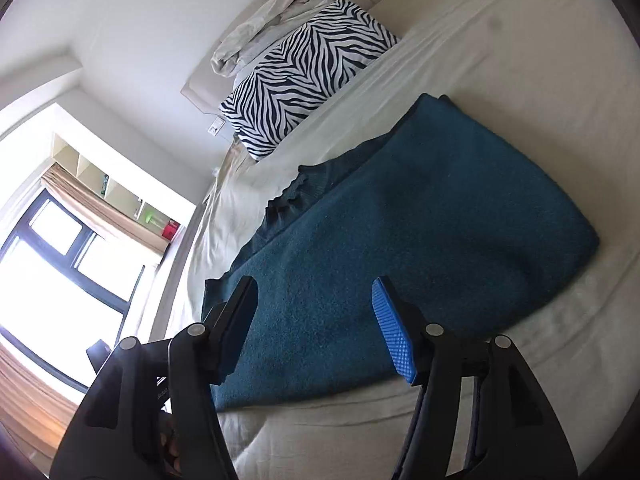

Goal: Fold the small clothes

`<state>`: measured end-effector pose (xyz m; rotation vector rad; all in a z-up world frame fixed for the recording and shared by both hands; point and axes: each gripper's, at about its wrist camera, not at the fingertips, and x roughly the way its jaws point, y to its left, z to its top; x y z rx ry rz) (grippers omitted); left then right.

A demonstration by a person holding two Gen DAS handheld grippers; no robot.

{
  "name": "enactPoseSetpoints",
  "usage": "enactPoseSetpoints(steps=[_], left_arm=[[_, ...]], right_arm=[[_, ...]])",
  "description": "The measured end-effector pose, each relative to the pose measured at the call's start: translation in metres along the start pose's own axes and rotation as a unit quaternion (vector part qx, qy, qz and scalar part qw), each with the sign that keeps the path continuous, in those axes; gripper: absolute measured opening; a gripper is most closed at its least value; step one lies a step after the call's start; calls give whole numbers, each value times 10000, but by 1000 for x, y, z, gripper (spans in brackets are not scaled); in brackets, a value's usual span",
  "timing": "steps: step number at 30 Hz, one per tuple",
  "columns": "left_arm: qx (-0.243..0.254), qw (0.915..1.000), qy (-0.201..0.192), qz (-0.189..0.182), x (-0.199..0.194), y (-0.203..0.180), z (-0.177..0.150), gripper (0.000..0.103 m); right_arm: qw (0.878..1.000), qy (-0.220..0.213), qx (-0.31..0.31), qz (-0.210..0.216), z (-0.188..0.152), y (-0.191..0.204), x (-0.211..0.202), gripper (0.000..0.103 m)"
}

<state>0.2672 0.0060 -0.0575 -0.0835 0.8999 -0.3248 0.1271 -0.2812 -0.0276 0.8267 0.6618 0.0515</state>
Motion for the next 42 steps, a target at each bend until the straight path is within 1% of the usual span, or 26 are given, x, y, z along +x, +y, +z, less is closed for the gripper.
enactPoseSetpoints(steps=[1, 3, 4, 6, 7, 9, 10, 11, 13, 14, 16, 17, 18, 19, 21, 23, 25, 27, 28, 30, 33, 34, 36, 38, 40, 42], left_arm=[[-108, 9999, 117, 0, 8, 6, -2, 37], [-262, 9996, 127, -69, 11, 12, -3, 34], [-270, 9995, 149, -57, 10, 12, -2, 33], [-252, 9996, 149, -11, 9, 12, -2, 30], [-295, 9994, 151, -44, 10, 14, -3, 28], [-457, 9987, 172, -142, 11, 20, -2, 25], [-539, 9982, 191, -190, 11, 24, -1, 24], [-618, 9976, 202, -227, 11, 27, -1, 23], [-812, 9962, 198, -241, 10, 34, -1, 15], [-908, 9954, 187, -256, 8, 37, -1, 15], [-1055, 9942, 110, -193, 1, 42, 0, 15], [-1069, 9942, 43, -138, -2, 43, 1, 15], [-1069, 9942, -17, -97, -5, 44, 1, 16], [-1091, 9940, -50, -91, -5, 45, 2, 16], [-1177, 9929, -54, -138, -4, 47, 2, 16], [-1231, 9922, -94, -175, -4, 49, 2, 16], [-1289, 9914, -124, -197, -4, 52, 2, 16], [-1345, 9906, -98, -219, -1, 54, 1, 16], [-1377, 9902, -69, -237, 1, 55, 0, 16], [-1517, 9880, -73, -295, 3, 58, -2, 16], [-1792, 9828, -94, -443, 5, 66, -5, 16], [-1836, 9818, -103, -470, 5, 67, -5, 16], [-1891, 9807, -97, -496, 6, 69, -5, 16], [-1929, 9798, -115, -505, 6, 70, -6, 16], [-1903, 9804, -129, -493, 7, 69, -7, 16], [-1898, 9805, -141, -487, 6, 68, -7, 16]], right_arm=[[9998, 188, -34, 115, -3, 7, 15, 59], [9972, 647, -182, 328, -13, 25, 52, 59], [9953, 863, -246, 356, -19, 31, 69, 59], [9918, 1246, -138, 231, -31, 24, 96, 59], [9922, 1224, -49, 223, -33, 16, 99, 57], [9935, 1011, 113, 504, -33, 2, 90, 51], [9943, 898, 236, 521, -29, -7, 84, 50], [9957, 744, 335, 434, -25, -17, 76, 49], [9974, 405, 582, 98, -15, -38, 56, 44], [9969, 212, 758, -95, -9, -48, 46, 43], [9935, -177, 1005, -505, 1, -57, 24, 46], [9924, -370, 1018, -591, 6, -55, 15, 47], [9926, -481, 961, -568, 10, -51, 11, 49], [9942, -461, 857, -458, 15, -43, 12, 49], [9981, -142, 580, -175, 22, -19, 34, 49], [9993, 284, 211, 144, 28, 18, 74, 49], [9957, 756, -119, 531, 28, 58, 118, 49], [9905, 1141, -339, 683, 18, 93, 160, 51], [9865, 1339, -437, 835, 12, 112, 182, 53], [9747, 1827, -568, 1157, -1, 141, 225, 53], [9590, 2420, -553, 1370, -18, 167, 281, 53], [9553, 2581, -498, 1352, -22, 170, 297, 53], [9539, 2728, -308, 1215, -27, 171, 322, 52], [9547, 2694, -96, 1259, -25, 170, 335, 51], [9555, 2619, 106, 1353, -17, 164, 336, 51], [9587, 2421, 216, 1479, -6, 151, 326, 50]])
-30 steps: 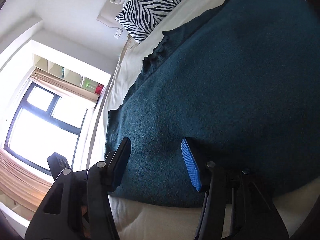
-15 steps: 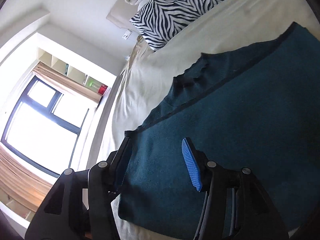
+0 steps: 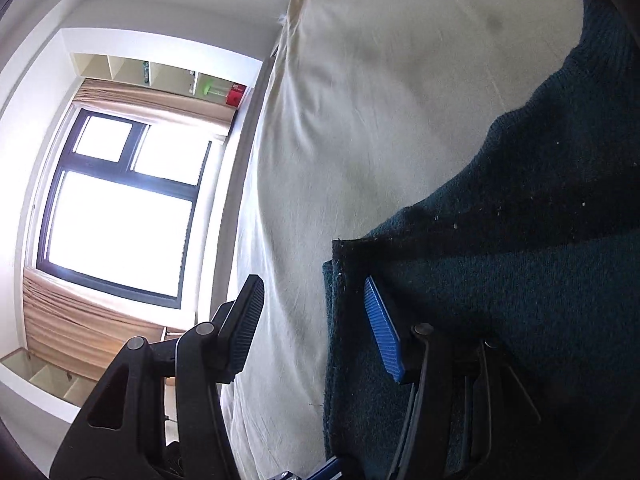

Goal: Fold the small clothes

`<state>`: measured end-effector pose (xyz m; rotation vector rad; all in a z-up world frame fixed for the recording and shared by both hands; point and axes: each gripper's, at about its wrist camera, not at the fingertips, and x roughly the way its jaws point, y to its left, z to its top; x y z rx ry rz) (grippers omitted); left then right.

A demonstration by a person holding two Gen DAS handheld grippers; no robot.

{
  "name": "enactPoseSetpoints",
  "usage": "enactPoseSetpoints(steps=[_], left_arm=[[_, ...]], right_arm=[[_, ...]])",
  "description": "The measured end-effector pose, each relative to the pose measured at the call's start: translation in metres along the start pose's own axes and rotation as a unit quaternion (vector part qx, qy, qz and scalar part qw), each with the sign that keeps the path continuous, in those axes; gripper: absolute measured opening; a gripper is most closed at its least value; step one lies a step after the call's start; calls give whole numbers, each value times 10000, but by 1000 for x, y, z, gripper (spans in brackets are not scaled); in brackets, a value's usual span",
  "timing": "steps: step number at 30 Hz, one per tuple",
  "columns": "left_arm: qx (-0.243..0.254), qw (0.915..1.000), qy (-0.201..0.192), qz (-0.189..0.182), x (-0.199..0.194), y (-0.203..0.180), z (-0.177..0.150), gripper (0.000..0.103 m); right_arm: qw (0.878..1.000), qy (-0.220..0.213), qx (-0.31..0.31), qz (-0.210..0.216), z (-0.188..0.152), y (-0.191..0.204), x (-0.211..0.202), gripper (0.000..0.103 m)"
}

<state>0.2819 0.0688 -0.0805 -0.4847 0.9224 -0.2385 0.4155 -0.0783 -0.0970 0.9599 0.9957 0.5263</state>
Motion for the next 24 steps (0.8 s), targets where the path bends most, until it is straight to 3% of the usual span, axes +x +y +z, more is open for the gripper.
enactPoseSetpoints(steps=[5, 9, 11, 14, 15, 17, 19, 21, 24], left_arm=[[28, 10000, -36, 34, 1, -1, -2, 16], [125, 9999, -61, 95, 1, -3, -4, 16], [173, 9997, -74, 133, 1, -4, -4, 16], [217, 9996, -84, 169, 2, -6, -3, 16], [226, 9995, -86, 178, 3, -6, -3, 16], [272, 9993, -96, 219, 3, -8, -3, 16], [365, 9988, -131, 292, 3, -11, -3, 16], [455, 9981, -189, 356, 1, -15, -4, 17], [614, 9970, -340, 324, -5, -24, -8, 31]], right_arm=[[9976, -654, 87, 216, 3, -26, -83, 51], [9916, -1184, 516, -7, 13, -86, -162, 50], [9840, -1617, 747, 90, 17, -116, -211, 41], [9624, -2466, 1030, -475, 16, -149, -286, 44], [9519, -2728, 1166, -763, 14, -161, -310, 43], [9322, -3164, 1474, -955, 5, -183, -357, 39], [9066, -3586, 1707, -1424, -14, -197, -406, 43], [8948, -3821, 1822, -1418, -40, -201, -438, 51], [9175, -3626, 1411, -828, -77, -174, -447, 51]])
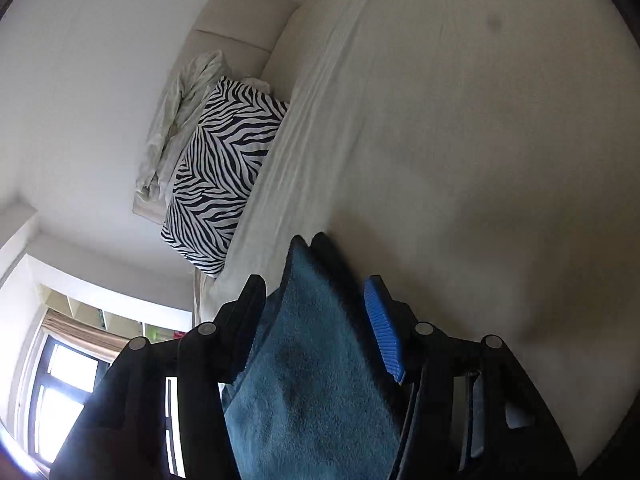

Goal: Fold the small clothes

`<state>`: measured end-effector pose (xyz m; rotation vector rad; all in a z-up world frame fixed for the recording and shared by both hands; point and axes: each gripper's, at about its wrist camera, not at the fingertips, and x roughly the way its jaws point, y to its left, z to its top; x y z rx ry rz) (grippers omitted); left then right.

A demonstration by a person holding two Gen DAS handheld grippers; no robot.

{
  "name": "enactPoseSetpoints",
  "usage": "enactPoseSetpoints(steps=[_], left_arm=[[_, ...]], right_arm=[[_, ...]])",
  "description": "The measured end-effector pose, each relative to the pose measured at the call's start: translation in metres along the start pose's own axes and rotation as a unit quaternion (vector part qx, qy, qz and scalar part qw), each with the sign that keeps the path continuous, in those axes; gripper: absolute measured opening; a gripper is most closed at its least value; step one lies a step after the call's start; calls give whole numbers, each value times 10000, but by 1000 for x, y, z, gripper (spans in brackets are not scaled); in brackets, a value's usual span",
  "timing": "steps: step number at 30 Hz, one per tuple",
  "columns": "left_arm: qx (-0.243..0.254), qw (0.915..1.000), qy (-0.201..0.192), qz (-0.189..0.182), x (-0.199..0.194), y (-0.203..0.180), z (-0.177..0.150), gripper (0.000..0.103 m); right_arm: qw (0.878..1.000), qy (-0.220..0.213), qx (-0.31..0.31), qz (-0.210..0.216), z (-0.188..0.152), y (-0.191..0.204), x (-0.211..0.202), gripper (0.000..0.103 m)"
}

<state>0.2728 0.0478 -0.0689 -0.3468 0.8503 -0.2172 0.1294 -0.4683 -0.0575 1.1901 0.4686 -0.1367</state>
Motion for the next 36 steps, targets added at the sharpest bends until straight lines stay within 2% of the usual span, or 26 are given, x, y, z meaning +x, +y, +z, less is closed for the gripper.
enactPoseSetpoints(steps=[2, 3, 6, 7, 8, 9, 11, 14, 16, 18, 19, 20, 21, 26, 30, 36], left_arm=[[174, 9998, -132, 11, -5, -8, -3, 40], [268, 9995, -155, 5, -5, -12, -5, 43], [386, 9991, 27, -152, 0, -20, -11, 43], [384, 9990, 129, -180, 3, -20, -13, 43], [390, 9989, 202, -173, 6, -20, -15, 43], [391, 9989, 203, -156, 6, -19, -16, 43], [304, 9991, 227, -213, 4, -15, -14, 43], [139, 9994, 205, -244, 2, -9, -10, 43], [121, 9996, 148, -206, -1, -8, -9, 43], [115, 9997, 81, -203, -5, -9, -9, 43], [117, 9997, 46, -210, -7, -9, -8, 43], [116, 9997, 29, -225, -8, -9, -9, 43], [108, 9996, 36, -245, -8, -9, -9, 43], [42, 9994, 156, -312, -3, -7, -13, 43], [24, 9993, 142, -340, -3, -7, -11, 44], [-15, 9992, 171, -359, -2, -7, -11, 44]], right_arm=[[9967, 534, -354, 497, -48, 32, 1, 52], [9923, 890, -549, 664, -70, 44, 6, 56], [9738, 1994, -832, 708, -140, 60, 41, 58], [9703, 2210, -764, 625, -156, 52, 49, 58], [9713, 2228, -680, 474, -164, 40, 52, 57], [9752, 2080, -491, 577, -166, 26, 43, 48], [9807, 1795, -23, 779, -165, -3, 14, 43], [9943, 1012, 16, 322, -136, -21, -33, 44], [9985, 475, 268, 78, -117, -34, -72, 46], [9988, 64, 474, 34, -103, -47, -114, 51], [9986, -81, 527, -50, -102, -51, -132, 54], [9983, -168, 551, -131, -103, -54, -144, 63], [9980, -164, 587, -183, -102, -62, -155, 66], [9971, 44, 700, -295, -104, -69, -153, 64], [9975, 284, 563, -322, -112, -41, -95, 66], [9941, 228, 1041, -180, -100, -34, -52, 66]])
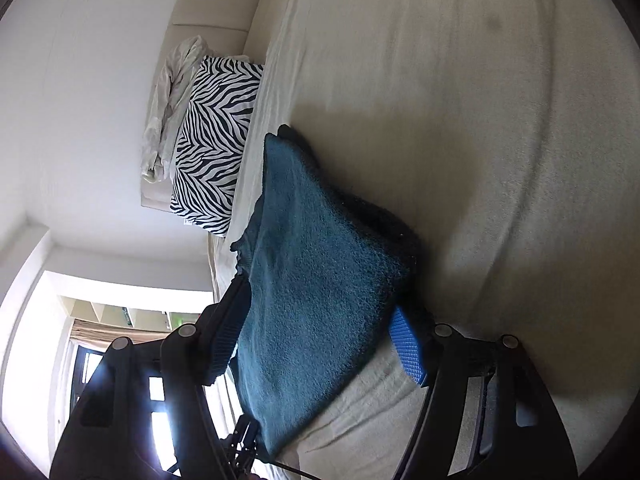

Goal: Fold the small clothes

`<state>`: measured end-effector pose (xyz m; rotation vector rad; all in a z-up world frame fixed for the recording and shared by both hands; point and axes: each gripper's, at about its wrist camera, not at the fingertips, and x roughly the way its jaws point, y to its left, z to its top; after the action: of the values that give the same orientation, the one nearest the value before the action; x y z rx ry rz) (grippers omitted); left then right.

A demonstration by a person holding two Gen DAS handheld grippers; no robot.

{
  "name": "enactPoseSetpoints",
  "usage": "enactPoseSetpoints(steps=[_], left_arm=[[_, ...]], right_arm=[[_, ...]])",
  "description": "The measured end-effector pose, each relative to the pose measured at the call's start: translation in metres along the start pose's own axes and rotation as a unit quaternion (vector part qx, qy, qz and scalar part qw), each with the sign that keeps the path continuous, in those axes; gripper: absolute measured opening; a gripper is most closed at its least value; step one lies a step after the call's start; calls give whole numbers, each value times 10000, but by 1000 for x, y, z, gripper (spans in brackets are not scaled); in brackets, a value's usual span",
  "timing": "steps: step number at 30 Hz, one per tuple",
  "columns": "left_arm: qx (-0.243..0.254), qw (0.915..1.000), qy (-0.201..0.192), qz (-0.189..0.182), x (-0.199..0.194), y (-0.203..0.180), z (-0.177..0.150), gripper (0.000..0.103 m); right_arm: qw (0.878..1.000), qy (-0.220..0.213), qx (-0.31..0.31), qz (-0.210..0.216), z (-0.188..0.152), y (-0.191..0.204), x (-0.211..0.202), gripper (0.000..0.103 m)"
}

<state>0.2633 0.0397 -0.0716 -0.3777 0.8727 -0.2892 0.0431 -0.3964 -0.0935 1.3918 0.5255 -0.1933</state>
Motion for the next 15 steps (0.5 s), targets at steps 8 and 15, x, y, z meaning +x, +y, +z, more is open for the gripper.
enactPoseSetpoints(steps=[8, 15], left_arm=[[-68, 10000, 20, -47, 2, 2, 0, 46], [-165, 9998, 63, -113, 2, 6, 2, 46]], right_arm=[[9998, -138, 132, 107, 17, 19, 39, 66], [9997, -71, -208, -129, 27, 33, 73, 56]])
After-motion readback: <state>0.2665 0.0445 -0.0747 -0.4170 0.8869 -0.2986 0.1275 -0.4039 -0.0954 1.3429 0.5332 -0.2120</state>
